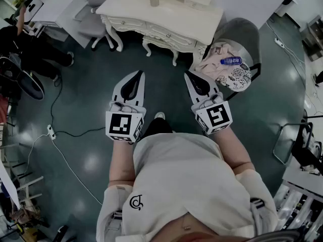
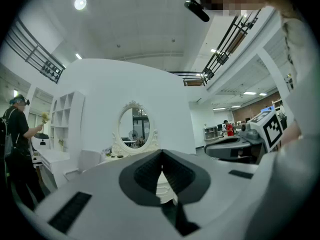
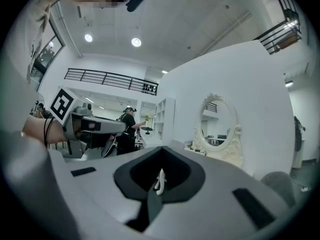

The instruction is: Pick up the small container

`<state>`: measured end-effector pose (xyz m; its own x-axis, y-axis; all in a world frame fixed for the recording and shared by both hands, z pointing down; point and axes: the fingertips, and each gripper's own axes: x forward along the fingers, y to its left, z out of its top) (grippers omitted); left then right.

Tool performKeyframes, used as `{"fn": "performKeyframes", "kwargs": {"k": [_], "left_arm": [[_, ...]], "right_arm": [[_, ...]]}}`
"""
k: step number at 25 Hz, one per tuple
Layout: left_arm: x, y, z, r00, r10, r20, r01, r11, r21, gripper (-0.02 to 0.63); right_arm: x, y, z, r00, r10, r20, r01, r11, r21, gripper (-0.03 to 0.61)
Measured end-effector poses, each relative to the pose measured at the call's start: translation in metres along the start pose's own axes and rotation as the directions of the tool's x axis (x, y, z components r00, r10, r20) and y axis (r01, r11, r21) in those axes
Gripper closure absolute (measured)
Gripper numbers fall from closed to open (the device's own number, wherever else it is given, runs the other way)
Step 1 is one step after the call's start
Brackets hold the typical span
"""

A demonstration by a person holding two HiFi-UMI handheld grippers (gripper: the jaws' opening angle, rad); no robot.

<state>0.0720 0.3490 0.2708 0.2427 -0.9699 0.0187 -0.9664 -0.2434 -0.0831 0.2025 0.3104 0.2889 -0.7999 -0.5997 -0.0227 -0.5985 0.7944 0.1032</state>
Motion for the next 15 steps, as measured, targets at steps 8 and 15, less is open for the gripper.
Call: {"fn": "performKeyframes", "kwargs": {"k": [8,15], "left_arm": [[0.0011,-0.0034,-0.0021,1.0,0.003,0.0,-0.003,1.0,-0.006,0.601],[0.0039,0.0027,-0.0056,1.0,0.016,-0.007,-0.016,1.0,-0.02,0.601]], "right_arm": [[-0.0052,-0.0002,-0.0064,1.0,0.0,-0.008,0.0,1.0,0.013,0.574],[-0.0007,-0.0053,-0.0074,1.0,-0.02,0.002,0.02,0.999,0.044,0.572]]}}
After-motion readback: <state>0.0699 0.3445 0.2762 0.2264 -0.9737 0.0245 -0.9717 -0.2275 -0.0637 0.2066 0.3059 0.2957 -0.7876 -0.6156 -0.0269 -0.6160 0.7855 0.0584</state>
